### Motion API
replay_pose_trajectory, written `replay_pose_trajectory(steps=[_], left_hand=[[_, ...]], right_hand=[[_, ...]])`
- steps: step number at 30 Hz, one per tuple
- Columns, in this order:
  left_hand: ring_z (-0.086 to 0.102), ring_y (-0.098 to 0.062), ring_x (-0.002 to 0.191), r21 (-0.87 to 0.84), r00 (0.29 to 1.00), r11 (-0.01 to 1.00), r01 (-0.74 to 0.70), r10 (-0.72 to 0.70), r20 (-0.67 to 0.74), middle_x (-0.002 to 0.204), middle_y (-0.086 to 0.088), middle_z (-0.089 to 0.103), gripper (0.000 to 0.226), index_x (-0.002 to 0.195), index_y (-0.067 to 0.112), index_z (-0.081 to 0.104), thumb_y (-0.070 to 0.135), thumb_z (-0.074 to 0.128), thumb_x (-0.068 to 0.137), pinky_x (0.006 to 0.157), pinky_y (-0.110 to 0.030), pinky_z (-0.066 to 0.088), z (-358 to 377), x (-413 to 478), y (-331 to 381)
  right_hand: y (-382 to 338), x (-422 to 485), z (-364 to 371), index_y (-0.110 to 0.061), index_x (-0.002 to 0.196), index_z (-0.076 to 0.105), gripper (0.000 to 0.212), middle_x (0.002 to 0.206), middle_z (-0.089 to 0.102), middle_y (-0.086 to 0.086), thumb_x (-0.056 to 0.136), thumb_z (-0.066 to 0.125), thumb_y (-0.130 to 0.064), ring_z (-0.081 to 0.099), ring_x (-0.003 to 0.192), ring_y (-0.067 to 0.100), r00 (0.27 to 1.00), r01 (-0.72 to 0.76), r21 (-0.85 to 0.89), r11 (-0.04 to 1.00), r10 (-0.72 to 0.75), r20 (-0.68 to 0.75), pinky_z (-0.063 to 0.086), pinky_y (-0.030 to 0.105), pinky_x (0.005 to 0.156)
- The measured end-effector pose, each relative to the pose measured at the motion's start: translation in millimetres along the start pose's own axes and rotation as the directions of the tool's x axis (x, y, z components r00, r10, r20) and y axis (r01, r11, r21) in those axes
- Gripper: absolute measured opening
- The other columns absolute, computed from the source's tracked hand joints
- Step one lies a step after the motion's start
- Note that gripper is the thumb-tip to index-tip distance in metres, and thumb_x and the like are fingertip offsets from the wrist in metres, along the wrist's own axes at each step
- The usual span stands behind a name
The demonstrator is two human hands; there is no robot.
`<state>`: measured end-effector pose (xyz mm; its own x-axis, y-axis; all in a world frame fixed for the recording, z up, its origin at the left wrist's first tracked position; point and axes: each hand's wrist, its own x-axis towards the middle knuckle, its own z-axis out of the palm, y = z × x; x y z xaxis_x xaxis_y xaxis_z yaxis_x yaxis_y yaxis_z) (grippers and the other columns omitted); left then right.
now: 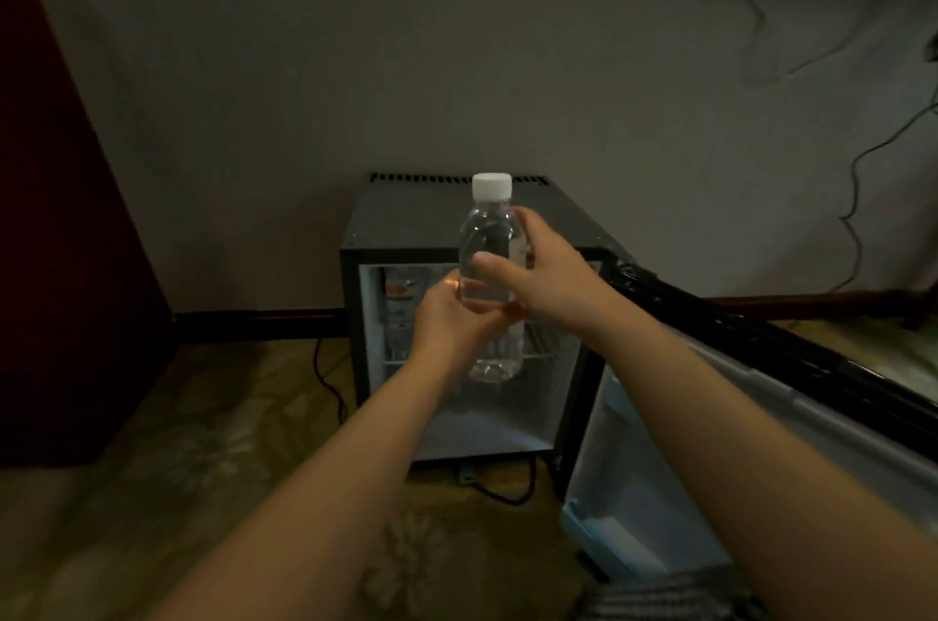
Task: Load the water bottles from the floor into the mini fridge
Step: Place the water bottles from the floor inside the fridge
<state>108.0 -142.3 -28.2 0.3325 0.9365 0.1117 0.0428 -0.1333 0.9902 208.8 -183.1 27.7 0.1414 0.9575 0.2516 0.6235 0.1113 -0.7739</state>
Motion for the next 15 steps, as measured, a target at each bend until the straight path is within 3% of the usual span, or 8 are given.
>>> replay_pose_trajectory(steps=[2, 5, 8, 12, 15], left_hand=[[0.062, -0.006, 0.081, 0.052, 1.000, 0.999, 0.007, -0.009, 0.027, 0.094, 0.000, 0.065, 0.036, 0.107, 0.012, 0.060, 0.019, 0.074, 0.075, 0.053, -0.009, 0.046, -10.5, 16.9, -9.8], [0.063, -0.010, 0.086, 0.088, 0.996, 0.995, 0.050, -0.056, 0.067, 0.090, 0.005, 0.065, 0.030, 0.098, 0.021, 0.058, 0.024, 0.075, 0.074, 0.059, -0.016, 0.045, -23.3, 39.7, -29.1], [0.059, -0.008, 0.084, 0.154, 0.992, 0.984, 0.086, -0.099, 0.076, 0.085, 0.011, 0.059, 0.027, 0.089, 0.027, 0.053, 0.026, 0.075, 0.074, 0.063, -0.017, 0.042, -29.4, 56.5, -50.7], [0.057, -0.008, 0.086, 0.172, 0.977, 0.968, 0.181, -0.197, 0.083, 0.085, 0.013, 0.057, 0.027, 0.083, 0.031, 0.050, 0.023, 0.074, 0.075, 0.065, -0.020, 0.043, -37.5, 74.6, -74.2], [0.052, -0.001, 0.081, 0.273, 0.965, 0.946, 0.177, -0.221, 0.143, 0.084, 0.016, 0.053, 0.032, 0.095, 0.032, 0.048, 0.025, 0.073, 0.077, 0.065, -0.019, 0.042, -41.3, 83.3, -85.2]], right_hand=[[6.1, 18.7, 7.7, -0.024, 0.135, 0.037, 0.053, 0.113, 0.051, -0.012, 0.088, 0.061, -0.034, 0.051, 0.106, 0.008, 0.998, -0.049, 0.019, 0.999, 0.048, 0.036, 0.042, 0.028, 0.088], [24.1, 44.6, 19.7, -0.019, 0.133, 0.041, 0.054, 0.122, 0.057, 0.000, 0.086, 0.065, -0.032, 0.057, 0.112, 0.019, 0.987, -0.141, 0.019, 0.990, 0.139, 0.081, 0.052, 0.042, 0.093], [46.8, 63.3, 34.4, -0.016, 0.130, 0.044, 0.052, 0.119, 0.059, 0.003, 0.085, 0.066, -0.029, 0.060, 0.108, 0.021, 0.969, -0.223, 0.064, 0.973, 0.214, 0.122, 0.055, 0.039, 0.087], [67.8, 78.2, 56.9, -0.016, 0.118, 0.050, 0.035, 0.108, 0.061, 0.000, 0.087, 0.064, -0.026, 0.061, 0.103, 0.018, 0.958, -0.262, 0.099, 0.960, 0.246, 0.145, 0.052, 0.038, 0.091], [84.5, 84.6, 68.4, -0.015, 0.118, 0.053, 0.037, 0.111, 0.064, 0.004, 0.085, 0.066, -0.024, 0.062, 0.104, 0.020, 0.951, -0.292, 0.121, 0.949, 0.276, 0.137, 0.052, 0.043, 0.094]])
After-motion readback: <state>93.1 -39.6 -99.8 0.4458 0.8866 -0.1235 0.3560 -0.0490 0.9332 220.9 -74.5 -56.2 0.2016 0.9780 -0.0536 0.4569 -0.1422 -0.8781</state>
